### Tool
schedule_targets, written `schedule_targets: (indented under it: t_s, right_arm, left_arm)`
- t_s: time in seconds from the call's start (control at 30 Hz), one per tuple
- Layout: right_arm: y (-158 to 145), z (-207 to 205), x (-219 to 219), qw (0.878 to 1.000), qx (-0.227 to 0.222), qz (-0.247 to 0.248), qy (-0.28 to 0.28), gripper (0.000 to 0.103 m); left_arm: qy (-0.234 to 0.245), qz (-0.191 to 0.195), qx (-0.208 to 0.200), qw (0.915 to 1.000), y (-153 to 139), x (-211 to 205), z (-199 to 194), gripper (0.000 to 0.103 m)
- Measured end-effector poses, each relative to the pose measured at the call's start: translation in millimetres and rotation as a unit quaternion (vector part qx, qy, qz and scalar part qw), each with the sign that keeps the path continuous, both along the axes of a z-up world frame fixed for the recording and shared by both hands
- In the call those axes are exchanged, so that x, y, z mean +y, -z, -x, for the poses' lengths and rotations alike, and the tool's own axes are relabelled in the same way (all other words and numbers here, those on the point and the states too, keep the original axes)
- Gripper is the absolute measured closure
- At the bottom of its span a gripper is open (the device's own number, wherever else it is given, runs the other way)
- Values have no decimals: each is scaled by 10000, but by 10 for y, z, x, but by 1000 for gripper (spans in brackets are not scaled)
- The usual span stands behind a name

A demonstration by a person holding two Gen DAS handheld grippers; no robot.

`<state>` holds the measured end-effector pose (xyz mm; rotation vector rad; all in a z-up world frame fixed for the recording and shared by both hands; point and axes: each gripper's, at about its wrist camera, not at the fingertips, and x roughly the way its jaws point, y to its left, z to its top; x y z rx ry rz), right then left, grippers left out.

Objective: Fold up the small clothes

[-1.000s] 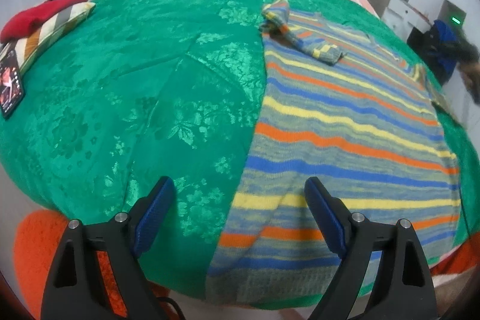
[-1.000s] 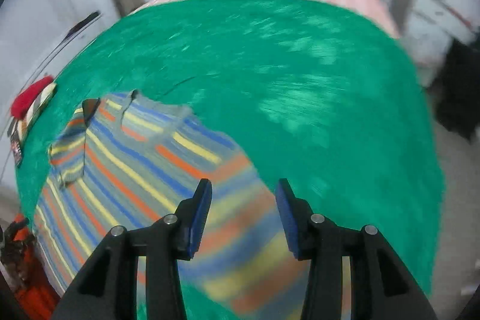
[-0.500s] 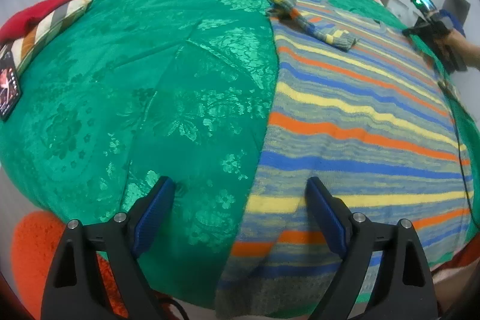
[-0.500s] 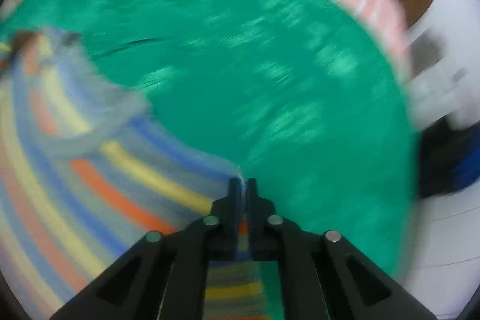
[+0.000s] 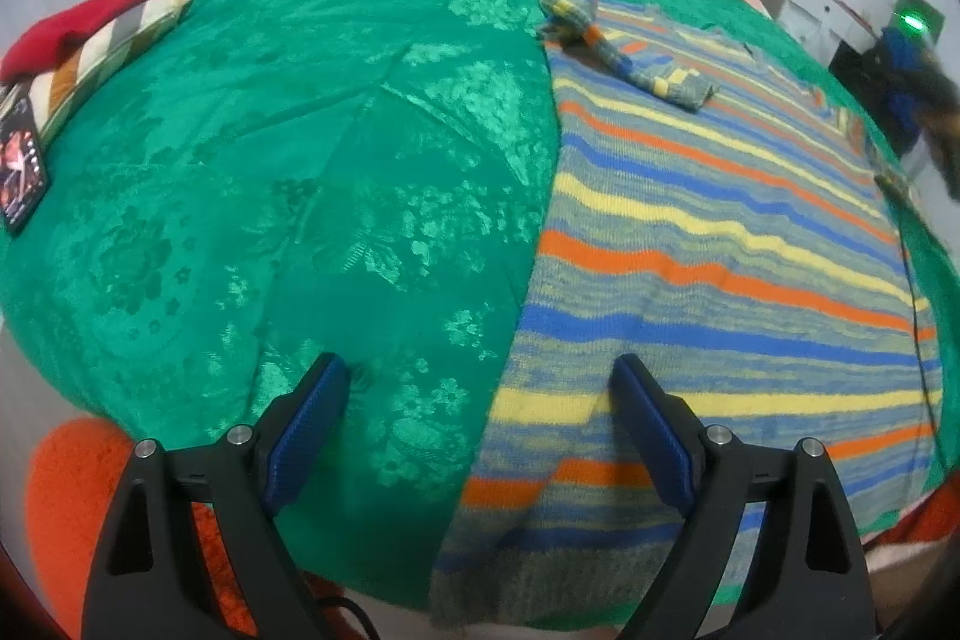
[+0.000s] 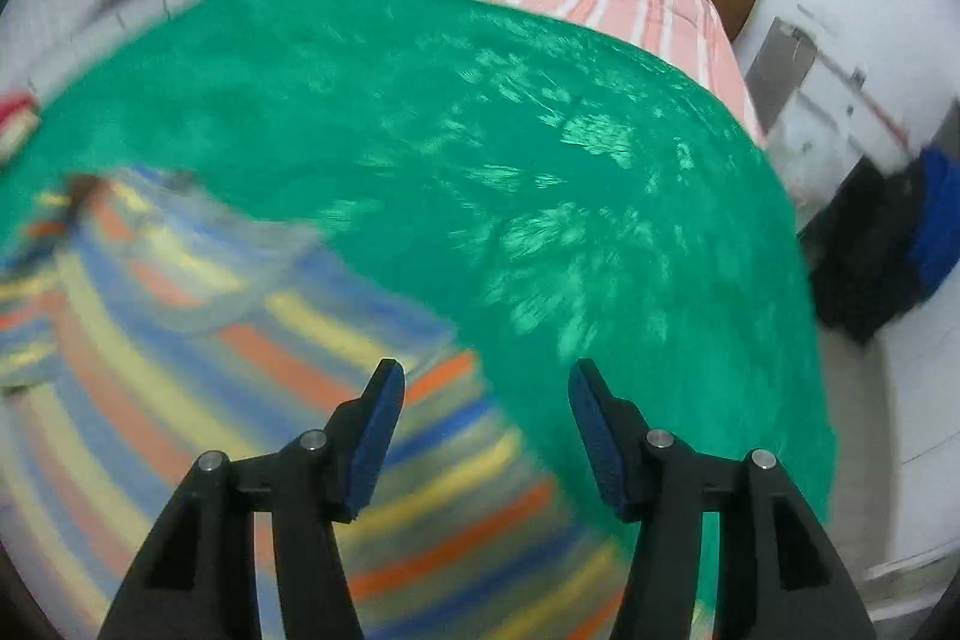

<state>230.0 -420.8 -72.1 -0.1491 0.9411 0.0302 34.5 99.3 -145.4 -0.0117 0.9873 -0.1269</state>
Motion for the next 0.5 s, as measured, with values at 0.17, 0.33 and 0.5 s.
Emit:
schedule_targets:
  t_s: [0.17, 0.33, 0.5]
  right_arm:
    - [-72, 952, 514, 9893, 10, -1288, -682, 43]
    - [282, 1809, 991, 9809, 242, -1715, -881, 42]
    - [558, 2449, 787, 9858, 344, -1646, 18, 42]
  left_arm:
    - [100, 56, -391, 9992, -329, -70, 39, 12]
    - [439, -27, -747, 9962, -480, -281, -32, 2]
    - [1011, -346, 26, 9943, 3, -543, -220, 2]
